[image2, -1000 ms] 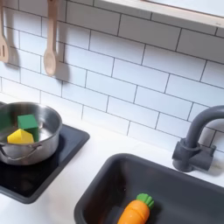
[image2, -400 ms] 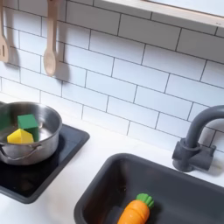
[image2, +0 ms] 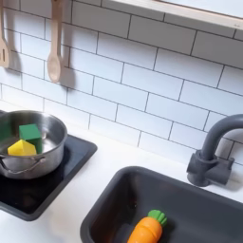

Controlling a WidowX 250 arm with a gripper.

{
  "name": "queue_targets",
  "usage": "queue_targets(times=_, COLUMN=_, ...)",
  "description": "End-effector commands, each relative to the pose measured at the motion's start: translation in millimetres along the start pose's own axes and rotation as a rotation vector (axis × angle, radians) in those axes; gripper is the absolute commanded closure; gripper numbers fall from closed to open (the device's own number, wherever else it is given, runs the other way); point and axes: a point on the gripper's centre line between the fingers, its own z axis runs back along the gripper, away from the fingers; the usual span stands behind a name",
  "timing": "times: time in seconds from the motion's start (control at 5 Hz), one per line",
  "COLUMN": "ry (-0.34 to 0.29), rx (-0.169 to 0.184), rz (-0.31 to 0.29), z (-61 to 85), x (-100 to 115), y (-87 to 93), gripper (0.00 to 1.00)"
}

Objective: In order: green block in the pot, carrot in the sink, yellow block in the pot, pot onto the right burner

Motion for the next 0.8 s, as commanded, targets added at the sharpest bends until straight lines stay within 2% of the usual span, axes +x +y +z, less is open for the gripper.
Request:
queue_targets(times=0.0, ry=0.033, rx=0.004, rz=0.036, z=-5.7, x=-4, y=4.6, gripper=1.0)
queue_targets(times=0.2, ry=0.008, rx=-0.009, rz=0.022, z=-0.2, x=1, y=-0.8, gripper=1.0)
queue_targets(times=0.4, ry=-0.062, rx=-0.014, rz=0.029, z=18.8, x=6, y=0.9, gripper=1.0)
queue_targets(times=0.6, ry=-0.134, rx=-0.035, rz=0.016, z=37.5, x=11, y=-3.8, gripper=1.0)
